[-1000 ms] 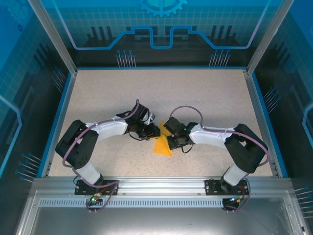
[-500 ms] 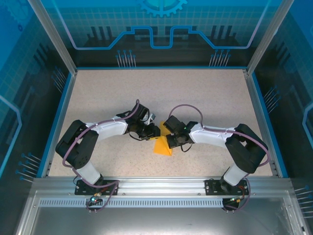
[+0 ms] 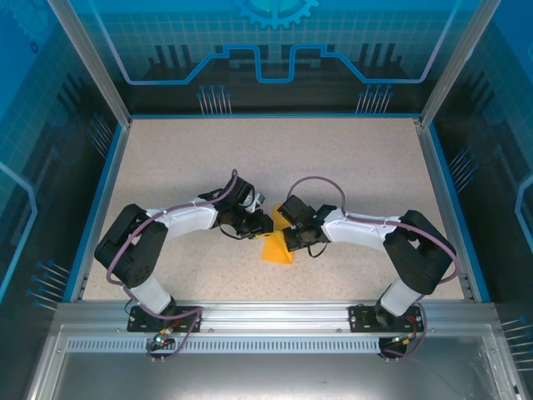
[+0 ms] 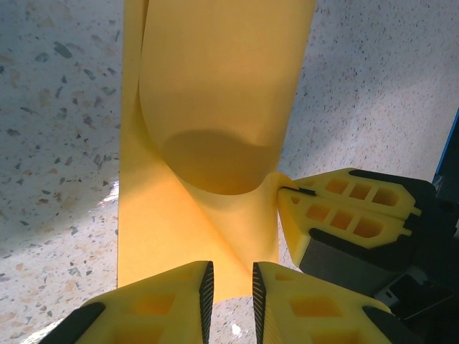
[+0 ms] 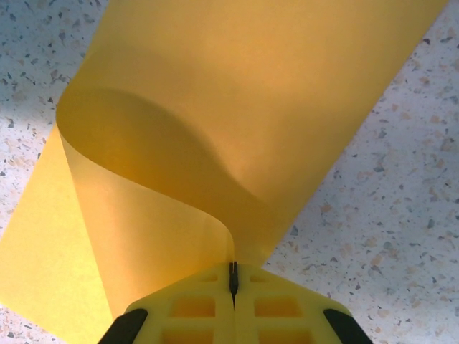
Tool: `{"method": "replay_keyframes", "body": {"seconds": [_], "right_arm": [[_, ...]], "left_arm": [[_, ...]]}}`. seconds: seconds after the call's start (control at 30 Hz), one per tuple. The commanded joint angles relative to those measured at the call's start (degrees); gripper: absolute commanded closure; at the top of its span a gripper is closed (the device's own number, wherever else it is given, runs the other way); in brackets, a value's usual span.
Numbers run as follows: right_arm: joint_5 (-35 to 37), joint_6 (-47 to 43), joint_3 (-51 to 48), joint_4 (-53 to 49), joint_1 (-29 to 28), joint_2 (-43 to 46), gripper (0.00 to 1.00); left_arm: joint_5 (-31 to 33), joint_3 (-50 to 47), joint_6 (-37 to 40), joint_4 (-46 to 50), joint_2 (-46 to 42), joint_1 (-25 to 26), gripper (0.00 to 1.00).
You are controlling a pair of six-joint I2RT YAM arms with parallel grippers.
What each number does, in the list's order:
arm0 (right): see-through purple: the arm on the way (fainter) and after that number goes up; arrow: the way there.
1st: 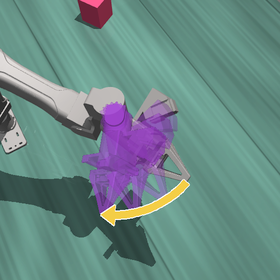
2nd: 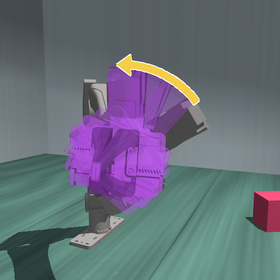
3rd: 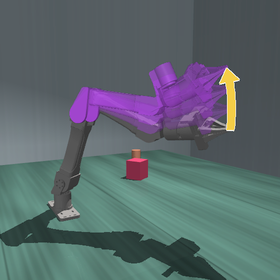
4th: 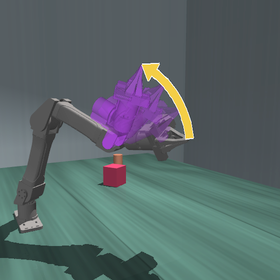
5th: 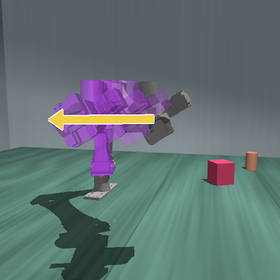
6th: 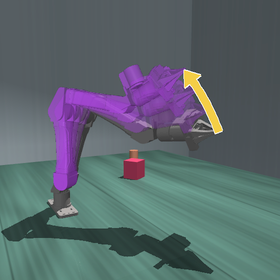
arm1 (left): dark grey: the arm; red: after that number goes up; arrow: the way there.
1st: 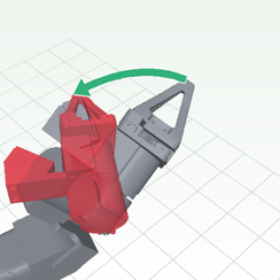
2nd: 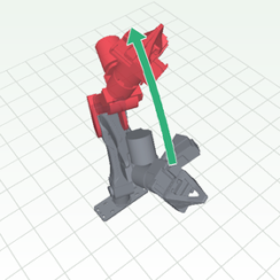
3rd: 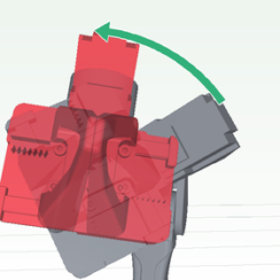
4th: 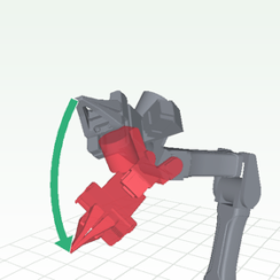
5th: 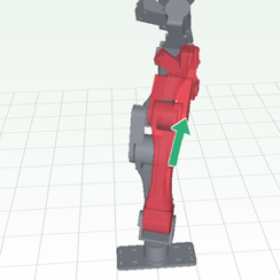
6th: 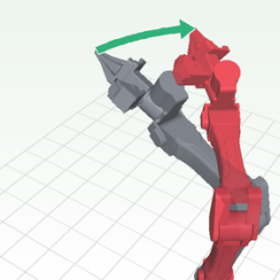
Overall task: Fold a paper plane with a square sheet of paper (pick it up from the middle)
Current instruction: Fold the triangle a second time at the center of the table.
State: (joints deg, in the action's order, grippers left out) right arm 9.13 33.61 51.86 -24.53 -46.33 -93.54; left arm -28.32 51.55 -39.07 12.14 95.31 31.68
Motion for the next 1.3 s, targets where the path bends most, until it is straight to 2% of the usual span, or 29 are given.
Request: {"method": "replay_keyframes", "body": {"seconds": [0.0,0.97,1.27], "right_arm": [[-0.2,0.9,-0.4,-1.1,0.8,1.0,0.95],[0.5,1.6,0.3,-1.1,0.9,-2.8,0.95],[0.5,1.9,0.1,-1.2,0.8,-3.2,0.95]], "left_arm": [[-1.6,0.7,0.0,0.1,0.6,0.5,0.75],[-2.4,1.3,-0.3,-0.4,1.3,0.6,0.77],[-4.1,0.7,-2.6,-2.8,1.5,0.6,0.79]]}}
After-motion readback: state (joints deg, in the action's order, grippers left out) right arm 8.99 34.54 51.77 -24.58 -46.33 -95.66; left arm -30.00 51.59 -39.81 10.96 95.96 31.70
